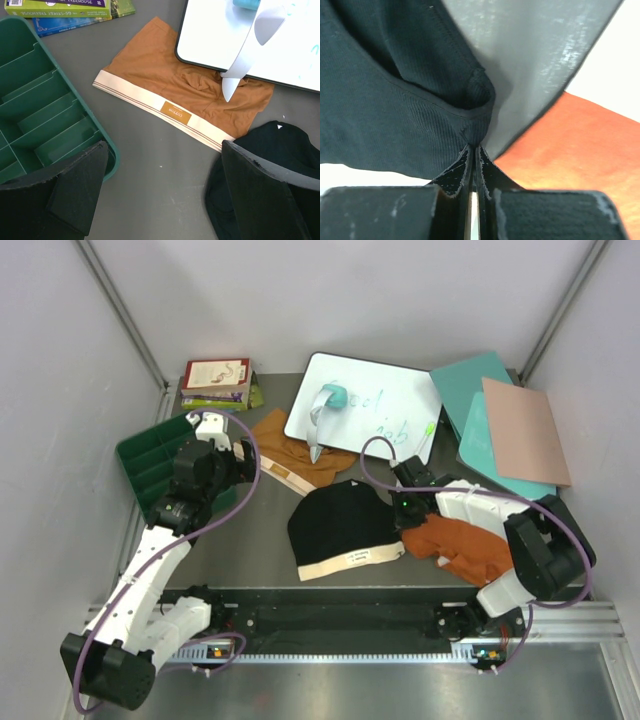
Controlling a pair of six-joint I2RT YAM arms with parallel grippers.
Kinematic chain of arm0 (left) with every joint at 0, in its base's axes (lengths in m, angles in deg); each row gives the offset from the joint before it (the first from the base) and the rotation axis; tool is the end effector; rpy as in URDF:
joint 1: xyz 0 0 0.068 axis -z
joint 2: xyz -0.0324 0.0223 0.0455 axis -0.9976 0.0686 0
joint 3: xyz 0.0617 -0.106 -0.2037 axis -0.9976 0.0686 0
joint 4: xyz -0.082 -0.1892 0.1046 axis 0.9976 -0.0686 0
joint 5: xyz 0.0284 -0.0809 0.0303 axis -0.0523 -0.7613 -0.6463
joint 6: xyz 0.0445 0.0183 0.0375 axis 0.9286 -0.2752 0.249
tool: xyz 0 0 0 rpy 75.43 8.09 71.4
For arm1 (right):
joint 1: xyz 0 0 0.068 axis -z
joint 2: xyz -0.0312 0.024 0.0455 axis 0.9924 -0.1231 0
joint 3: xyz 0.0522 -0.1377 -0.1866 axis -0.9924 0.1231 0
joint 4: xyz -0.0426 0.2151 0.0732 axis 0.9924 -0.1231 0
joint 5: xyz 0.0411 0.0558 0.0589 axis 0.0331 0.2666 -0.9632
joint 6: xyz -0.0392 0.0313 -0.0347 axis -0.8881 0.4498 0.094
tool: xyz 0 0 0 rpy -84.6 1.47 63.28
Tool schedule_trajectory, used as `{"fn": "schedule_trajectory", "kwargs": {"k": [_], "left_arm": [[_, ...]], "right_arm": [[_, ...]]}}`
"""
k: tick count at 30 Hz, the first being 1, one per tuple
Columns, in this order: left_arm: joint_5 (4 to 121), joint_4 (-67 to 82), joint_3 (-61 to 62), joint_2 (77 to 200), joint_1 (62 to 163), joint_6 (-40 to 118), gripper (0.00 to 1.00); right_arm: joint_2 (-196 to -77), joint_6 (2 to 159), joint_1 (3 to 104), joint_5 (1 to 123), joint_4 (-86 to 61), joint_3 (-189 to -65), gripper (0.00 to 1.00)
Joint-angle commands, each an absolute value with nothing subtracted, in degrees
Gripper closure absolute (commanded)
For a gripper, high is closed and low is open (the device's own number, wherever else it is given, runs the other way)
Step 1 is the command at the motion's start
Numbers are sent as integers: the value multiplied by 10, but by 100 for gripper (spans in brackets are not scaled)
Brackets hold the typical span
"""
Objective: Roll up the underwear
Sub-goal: Fold the underwear at the corner of the board.
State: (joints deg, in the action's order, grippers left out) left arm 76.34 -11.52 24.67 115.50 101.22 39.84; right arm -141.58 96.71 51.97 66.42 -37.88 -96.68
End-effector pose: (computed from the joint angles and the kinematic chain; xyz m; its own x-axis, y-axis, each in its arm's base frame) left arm 0.2012 -0.0501 0.2934 -0.3785 -0.0832 -0.9218 0.1095 0.9849 -0.1339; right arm 0.2145 0.1316 0.1353 -0.9348 -0.1090 -0.3380 -0.1833 0.9633 0.1962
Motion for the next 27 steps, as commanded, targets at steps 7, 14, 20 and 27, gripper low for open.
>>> {"fn": "schedule_trajectory", "kwargs": {"k": [7,14,20,27], "left_arm": [[763,-105,236,1145,1016,395,1],[761,-107,236,1143,1017,393,1],[760,-106,235,1142,1018,392,1],[759,-107,235,1136,1021,390,1]], "right_arm": [[-1374,965,519,719,-467,-1030,100],[-1379,984,466,732,-491,-1076,100],[-1391,1021,398,705,-475,-1108,100],[-1445,1049,327,666,-447,-1140,100]]}}
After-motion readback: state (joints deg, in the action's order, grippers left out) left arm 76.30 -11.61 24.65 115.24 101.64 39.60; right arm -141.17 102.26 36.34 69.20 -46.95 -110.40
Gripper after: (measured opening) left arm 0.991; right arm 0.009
